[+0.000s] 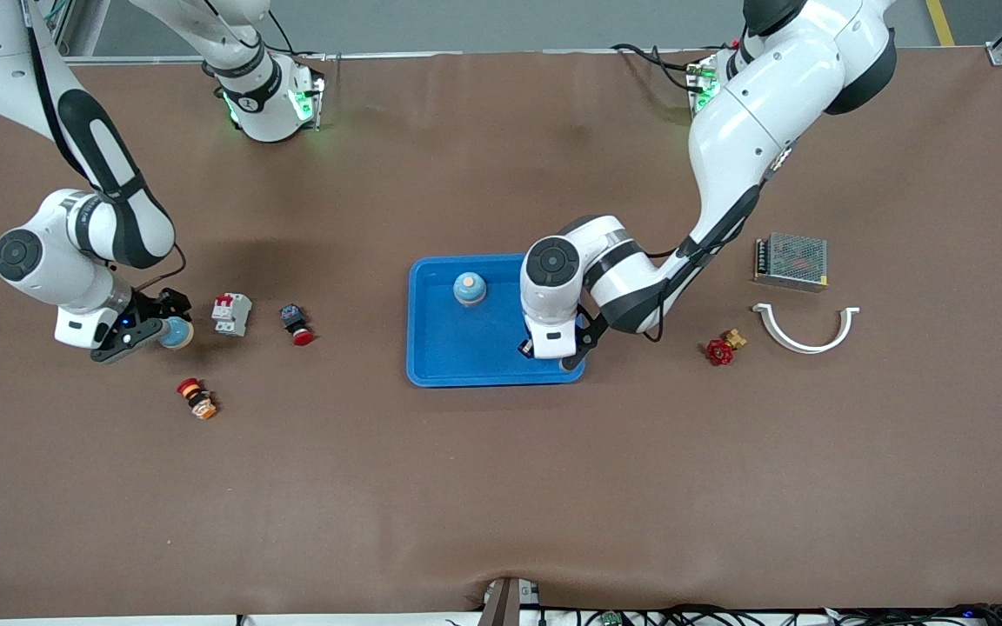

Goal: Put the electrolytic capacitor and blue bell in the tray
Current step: 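Place the second capacitor in the tray with the left gripper and release, then carry the bell into the tray with the right gripper while the left gripper retracts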

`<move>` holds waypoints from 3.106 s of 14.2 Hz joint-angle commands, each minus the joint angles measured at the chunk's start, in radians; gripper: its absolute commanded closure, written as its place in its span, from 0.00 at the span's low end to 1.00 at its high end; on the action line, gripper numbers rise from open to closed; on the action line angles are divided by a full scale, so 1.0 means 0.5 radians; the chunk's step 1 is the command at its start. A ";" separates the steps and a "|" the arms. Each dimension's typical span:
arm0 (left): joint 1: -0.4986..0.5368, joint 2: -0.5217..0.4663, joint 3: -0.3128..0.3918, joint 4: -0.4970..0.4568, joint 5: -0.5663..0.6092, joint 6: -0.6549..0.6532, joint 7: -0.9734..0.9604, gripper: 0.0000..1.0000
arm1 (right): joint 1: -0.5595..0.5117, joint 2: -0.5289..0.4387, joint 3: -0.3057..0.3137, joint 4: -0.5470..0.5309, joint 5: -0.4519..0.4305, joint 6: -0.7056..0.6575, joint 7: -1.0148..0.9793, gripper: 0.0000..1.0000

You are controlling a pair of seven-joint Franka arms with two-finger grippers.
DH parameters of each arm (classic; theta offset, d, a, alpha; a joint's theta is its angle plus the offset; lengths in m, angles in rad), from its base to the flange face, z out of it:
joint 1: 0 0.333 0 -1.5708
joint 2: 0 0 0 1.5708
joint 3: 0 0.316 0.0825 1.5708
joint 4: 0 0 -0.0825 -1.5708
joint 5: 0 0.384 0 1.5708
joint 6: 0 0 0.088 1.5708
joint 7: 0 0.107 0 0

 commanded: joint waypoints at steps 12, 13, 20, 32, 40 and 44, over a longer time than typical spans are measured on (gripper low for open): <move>0.308 -0.459 -0.030 0.147 -0.030 -0.233 0.486 0.00 | -0.058 0.055 0.046 -0.025 -0.001 0.110 -0.035 0.16; 0.339 -0.490 -0.030 0.147 -0.060 -0.236 0.593 0.00 | -0.058 0.055 0.046 -0.025 0.002 0.110 -0.035 0.30; 0.667 -0.775 -0.027 0.141 -0.315 -0.386 1.449 0.00 | -0.052 0.052 0.049 -0.016 0.015 0.091 -0.029 0.67; 1.232 -1.165 -0.020 0.135 -0.637 -0.950 3.017 0.00 | 0.445 -0.353 0.064 0.839 0.101 -1.556 0.734 0.67; 1.272 -1.477 0.145 0.086 -0.882 -1.245 3.478 0.00 | 1.322 -0.243 0.064 0.981 0.110 -1.287 2.329 0.67; 1.092 -1.701 0.482 -0.037 -1.085 -1.288 3.736 0.00 | 1.522 -0.056 0.061 0.978 0.104 -1.014 2.640 0.67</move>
